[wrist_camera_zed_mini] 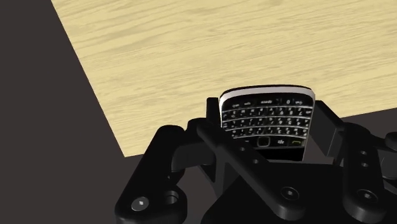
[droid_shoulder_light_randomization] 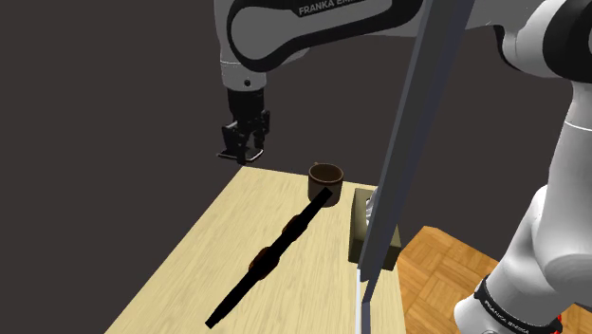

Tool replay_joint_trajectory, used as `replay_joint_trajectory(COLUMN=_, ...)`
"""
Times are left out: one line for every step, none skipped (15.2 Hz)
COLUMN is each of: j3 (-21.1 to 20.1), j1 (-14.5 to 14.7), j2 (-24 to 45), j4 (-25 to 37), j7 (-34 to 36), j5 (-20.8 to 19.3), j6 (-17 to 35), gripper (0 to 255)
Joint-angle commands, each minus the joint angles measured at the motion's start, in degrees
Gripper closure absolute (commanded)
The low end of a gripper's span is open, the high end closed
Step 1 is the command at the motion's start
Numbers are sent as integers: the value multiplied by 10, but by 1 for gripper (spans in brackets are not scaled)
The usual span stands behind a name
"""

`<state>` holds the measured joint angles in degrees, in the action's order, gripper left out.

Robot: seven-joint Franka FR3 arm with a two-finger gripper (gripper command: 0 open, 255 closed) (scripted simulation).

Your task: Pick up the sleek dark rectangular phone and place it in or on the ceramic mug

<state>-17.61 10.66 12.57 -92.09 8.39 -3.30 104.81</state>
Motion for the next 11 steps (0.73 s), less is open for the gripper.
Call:
replay_joint_trajectory(j3=5, j1=-16, j2=-39, j4=-47, j7=-22, j5=13, j6=11, gripper=255)
replay_joint_trajectory(j3=8, j1=-23, j2=-59, j4=-72, j7=-34, j5=20, j6=16, gripper=255)
replay_joint_trajectory(j3=12, j1=-30, j2=-78, j4=-96, j7=-46, j5=26, j6=21, gripper=255)
replay_joint_trajectory(j3=17, j1=-37, j2=-98, j4=-119, j7=-58, j5=32, j6=25, gripper=255)
replay_joint_trajectory(j3=22, j1=-43, j2=-116, j4=-140, j7=-70, j5=38, j6=29, gripper=255)
replay_joint_trajectory(j3=27, j1=-48, j2=-135, j4=-161, j7=-83, j5=43, j6=32, gripper=255)
replay_joint_trajectory(j3=33, j1=-54, j2=-153, j4=-181, j7=-96, j5=47, j6=35, gripper=255)
replay_joint_trajectory(j3=39, j1=-59, j2=-170, j4=-200, j7=-108, j5=52, j6=37, gripper=255)
replay_joint_trajectory(j3=45, j1=-64, j2=-187, j4=-219, j7=-121, j5=55, j6=38, gripper=255)
replay_joint_trajectory(j3=52, j1=-68, j2=-204, j4=-236, j7=-134, j5=59, j6=39, gripper=255)
replay_joint_trajectory(j3=59, j1=-73, j2=-220, j4=-253, j7=-147, j5=61, j6=40, gripper=255)
